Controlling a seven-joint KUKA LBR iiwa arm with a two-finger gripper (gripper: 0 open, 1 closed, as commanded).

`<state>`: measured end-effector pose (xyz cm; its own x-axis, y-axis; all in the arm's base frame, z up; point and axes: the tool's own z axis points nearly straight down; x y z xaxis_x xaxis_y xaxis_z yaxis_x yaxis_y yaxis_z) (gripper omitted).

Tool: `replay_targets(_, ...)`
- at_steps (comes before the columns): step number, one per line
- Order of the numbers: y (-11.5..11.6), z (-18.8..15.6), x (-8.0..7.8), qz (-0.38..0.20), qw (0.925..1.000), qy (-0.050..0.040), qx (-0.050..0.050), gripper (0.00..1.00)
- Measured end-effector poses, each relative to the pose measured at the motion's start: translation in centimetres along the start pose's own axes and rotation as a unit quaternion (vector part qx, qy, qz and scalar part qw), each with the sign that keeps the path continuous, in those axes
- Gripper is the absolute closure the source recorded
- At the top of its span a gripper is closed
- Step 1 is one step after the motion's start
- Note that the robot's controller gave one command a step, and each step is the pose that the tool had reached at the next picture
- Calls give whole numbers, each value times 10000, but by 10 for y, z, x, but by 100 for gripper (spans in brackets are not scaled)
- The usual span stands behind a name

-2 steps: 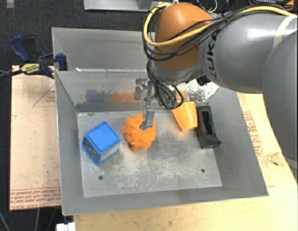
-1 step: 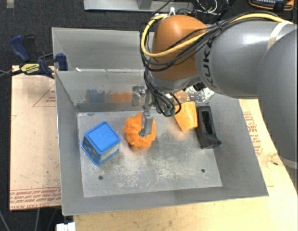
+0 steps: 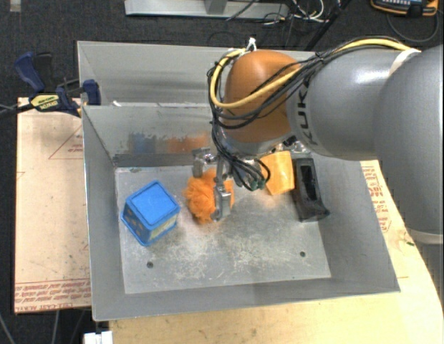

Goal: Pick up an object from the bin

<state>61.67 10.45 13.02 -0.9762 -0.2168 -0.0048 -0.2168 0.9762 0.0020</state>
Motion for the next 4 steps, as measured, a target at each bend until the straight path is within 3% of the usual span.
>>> replay_targets(1, 1, 22, 7, -384, 9993, 25, 0, 0)
replay_targets(2, -13, 48, -2, -2351, 9720, -43, -7, 100)
replay_targets(3, -17, 56, -4, -3077, 9515, -53, -16, 100)
replay_targets(4, -17, 56, -4, -3076, 9515, -53, -16, 100)
